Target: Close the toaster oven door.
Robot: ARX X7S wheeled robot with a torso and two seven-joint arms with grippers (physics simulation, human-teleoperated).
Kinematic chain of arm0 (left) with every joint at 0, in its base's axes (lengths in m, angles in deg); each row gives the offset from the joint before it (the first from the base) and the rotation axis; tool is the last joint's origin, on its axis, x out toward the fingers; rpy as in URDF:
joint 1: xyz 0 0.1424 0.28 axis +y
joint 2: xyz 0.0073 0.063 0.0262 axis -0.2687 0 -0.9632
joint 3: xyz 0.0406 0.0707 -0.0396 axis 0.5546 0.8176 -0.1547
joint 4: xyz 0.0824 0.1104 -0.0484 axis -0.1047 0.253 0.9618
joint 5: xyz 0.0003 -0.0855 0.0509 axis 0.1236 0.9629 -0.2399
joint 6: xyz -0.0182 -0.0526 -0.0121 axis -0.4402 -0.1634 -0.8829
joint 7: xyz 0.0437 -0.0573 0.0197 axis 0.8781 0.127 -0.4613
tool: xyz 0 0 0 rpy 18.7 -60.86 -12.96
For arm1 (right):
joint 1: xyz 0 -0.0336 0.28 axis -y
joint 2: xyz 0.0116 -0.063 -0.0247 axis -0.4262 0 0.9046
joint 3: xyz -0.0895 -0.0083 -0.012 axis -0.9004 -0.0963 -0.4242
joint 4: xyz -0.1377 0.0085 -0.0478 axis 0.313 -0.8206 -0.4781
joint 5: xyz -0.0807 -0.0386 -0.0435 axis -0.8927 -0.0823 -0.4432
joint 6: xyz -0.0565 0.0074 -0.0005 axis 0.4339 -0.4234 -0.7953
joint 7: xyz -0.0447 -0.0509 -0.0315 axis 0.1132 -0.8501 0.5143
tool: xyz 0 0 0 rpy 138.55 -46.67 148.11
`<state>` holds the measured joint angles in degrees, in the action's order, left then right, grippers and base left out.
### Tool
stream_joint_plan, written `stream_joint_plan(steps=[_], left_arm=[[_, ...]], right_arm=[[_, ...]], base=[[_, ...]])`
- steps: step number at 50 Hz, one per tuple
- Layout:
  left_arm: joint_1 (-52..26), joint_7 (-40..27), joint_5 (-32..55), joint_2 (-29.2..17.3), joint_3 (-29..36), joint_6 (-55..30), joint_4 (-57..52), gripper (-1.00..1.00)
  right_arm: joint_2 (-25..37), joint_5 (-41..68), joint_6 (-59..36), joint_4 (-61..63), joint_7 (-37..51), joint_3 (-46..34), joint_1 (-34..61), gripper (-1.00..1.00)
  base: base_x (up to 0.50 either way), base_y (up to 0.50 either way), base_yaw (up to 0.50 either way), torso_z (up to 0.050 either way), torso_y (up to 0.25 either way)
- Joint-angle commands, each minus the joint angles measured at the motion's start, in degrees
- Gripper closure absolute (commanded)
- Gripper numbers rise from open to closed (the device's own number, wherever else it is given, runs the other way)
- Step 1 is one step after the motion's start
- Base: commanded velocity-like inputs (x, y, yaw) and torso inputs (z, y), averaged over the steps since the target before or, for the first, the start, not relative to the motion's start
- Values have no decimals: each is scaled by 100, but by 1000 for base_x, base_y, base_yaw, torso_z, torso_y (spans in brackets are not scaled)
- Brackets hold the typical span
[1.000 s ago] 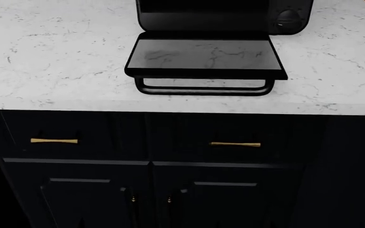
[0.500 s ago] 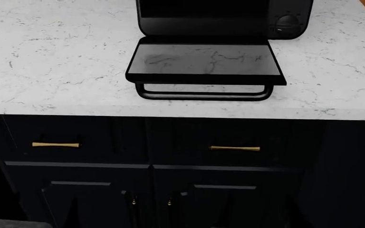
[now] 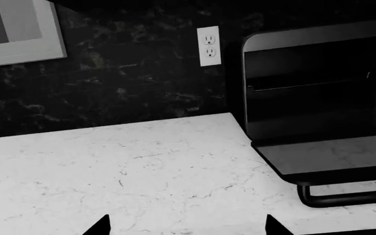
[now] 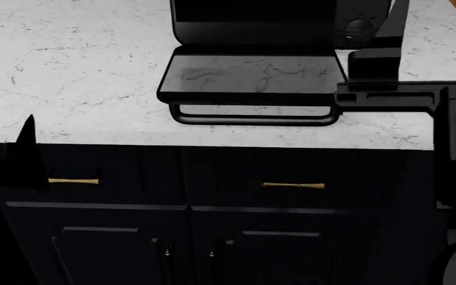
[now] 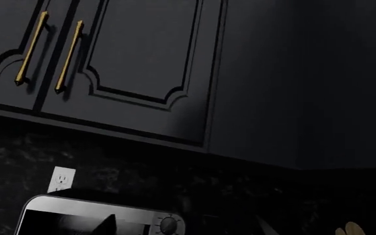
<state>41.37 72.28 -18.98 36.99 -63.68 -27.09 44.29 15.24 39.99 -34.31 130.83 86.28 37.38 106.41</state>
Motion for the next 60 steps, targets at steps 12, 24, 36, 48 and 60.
stream_joint_plan(steps=[12, 24, 36, 48, 60], left_arm=[[-800, 17, 151, -255, -14, -796, -206, -100], [-799, 27, 201, -283, 0, -852, -308, -100], [-831, 10, 261, -292, -10, -972, -434, -100], [-812, 6, 292, -298, -21, -952, -437, -100], [-798, -17, 329, -315, -54, -985, -502, -100]], right_arm=[[327, 289, -1254, 838, -87, 223, 1220, -100], [361, 369, -1403, 953, -102, 293, 1233, -100], [392, 456, -1558, 1065, -116, 386, 1304, -100], [392, 486, -1561, 1079, -93, 377, 1300, -100], [397, 535, -1558, 1129, -88, 411, 1283, -100]], base=[[51, 0, 0, 0, 0], [459, -19, 0, 0, 0], [486, -19, 0, 0, 0], [494, -19, 0, 0, 1], [456, -16, 0, 0, 0]])
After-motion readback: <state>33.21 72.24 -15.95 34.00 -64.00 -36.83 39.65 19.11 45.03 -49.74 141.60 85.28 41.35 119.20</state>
